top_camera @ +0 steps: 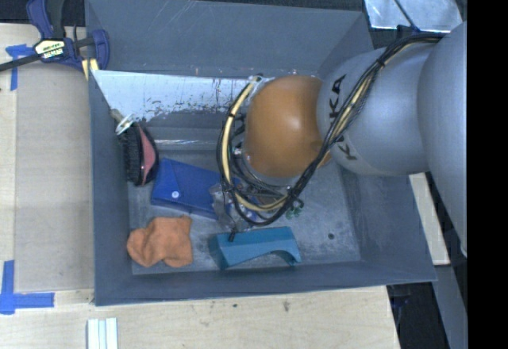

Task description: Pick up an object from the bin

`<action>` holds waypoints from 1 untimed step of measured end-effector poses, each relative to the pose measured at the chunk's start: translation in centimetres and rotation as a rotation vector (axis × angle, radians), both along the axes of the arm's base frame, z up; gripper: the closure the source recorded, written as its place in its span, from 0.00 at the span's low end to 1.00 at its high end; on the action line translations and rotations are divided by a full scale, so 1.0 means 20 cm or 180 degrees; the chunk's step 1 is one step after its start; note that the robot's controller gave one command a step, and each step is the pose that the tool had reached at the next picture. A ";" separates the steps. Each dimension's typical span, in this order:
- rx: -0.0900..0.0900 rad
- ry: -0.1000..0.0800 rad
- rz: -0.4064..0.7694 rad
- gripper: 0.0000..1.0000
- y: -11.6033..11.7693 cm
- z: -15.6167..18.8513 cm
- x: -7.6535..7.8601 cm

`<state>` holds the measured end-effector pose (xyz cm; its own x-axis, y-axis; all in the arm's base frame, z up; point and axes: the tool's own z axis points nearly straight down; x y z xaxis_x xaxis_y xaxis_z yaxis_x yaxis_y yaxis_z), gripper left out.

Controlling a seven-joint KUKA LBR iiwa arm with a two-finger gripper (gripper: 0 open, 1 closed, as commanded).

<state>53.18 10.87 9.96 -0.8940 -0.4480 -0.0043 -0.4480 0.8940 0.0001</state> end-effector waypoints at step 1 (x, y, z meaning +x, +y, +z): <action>0.0000 0.0000 -0.0001 1.00 0.00 0.00 0.00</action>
Offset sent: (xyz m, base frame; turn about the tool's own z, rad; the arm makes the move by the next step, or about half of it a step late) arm -0.0201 0.0803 -0.0179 -0.3312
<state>53.18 10.87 9.96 -0.8941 -0.4479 -0.0043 -0.4479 0.8941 0.0001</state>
